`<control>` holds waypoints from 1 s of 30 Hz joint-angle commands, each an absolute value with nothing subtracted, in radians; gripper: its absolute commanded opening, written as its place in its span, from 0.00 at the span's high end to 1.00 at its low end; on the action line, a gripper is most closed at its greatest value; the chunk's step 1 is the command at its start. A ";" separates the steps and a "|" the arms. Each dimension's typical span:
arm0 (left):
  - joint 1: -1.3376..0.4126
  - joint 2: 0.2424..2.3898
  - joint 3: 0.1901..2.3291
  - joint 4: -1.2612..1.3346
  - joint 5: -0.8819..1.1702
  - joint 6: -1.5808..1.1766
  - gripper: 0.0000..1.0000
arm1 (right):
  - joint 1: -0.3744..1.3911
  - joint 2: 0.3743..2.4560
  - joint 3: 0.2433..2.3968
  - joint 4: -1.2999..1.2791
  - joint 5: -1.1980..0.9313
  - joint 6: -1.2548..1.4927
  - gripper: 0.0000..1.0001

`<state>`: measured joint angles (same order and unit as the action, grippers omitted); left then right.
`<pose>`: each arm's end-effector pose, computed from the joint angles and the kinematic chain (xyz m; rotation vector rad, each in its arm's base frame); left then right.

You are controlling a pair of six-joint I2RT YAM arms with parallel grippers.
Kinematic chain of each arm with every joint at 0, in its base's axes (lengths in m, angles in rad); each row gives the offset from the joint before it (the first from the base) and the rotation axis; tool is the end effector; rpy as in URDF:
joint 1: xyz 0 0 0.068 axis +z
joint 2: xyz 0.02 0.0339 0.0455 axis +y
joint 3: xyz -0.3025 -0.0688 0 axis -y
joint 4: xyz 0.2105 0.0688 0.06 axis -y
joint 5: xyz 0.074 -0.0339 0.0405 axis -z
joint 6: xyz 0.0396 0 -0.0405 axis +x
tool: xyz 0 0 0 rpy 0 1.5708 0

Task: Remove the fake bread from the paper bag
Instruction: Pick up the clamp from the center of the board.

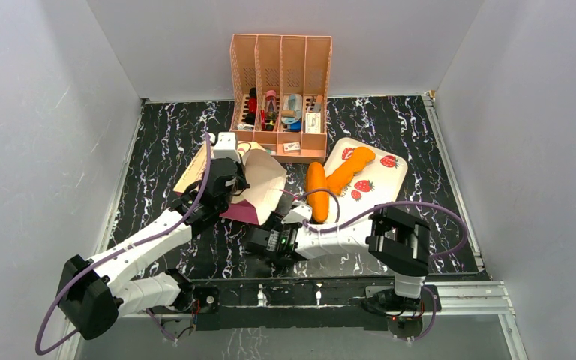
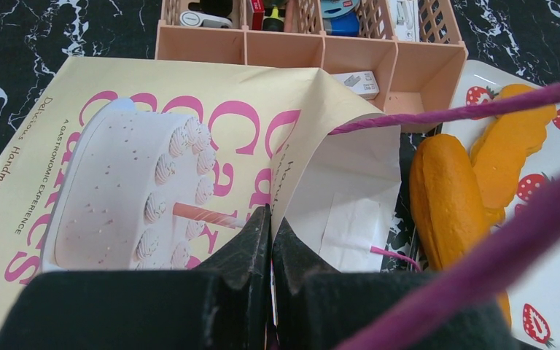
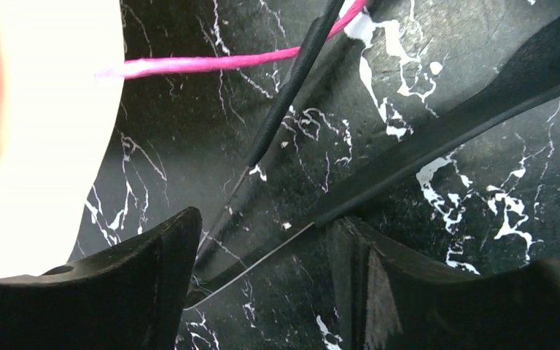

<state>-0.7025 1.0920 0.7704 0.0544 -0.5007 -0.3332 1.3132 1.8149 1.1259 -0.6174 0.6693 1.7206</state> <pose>0.1681 -0.1174 0.3437 -0.0146 1.8131 -0.2768 0.1056 0.3043 0.2181 0.6057 2.3732 0.2790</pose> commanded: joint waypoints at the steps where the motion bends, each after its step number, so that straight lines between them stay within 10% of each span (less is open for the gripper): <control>1: -0.699 1.058 0.767 0.083 -0.502 -0.337 1.00 | 1.280 1.820 1.093 -0.571 0.659 1.699 0.43; 17: -0.699 1.073 0.776 0.077 -0.500 -0.341 1.00 | 1.309 1.680 0.972 -0.546 0.622 1.610 0.86; 30: -0.699 1.068 0.778 0.074 -0.484 -0.342 1.00 | 1.397 1.520 0.915 -0.625 0.661 1.588 0.90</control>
<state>-0.7025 1.0912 0.7681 0.0628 -0.4889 -0.3378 1.3796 1.5845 0.9180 -0.5854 0.6060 1.5871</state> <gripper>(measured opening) 0.009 0.320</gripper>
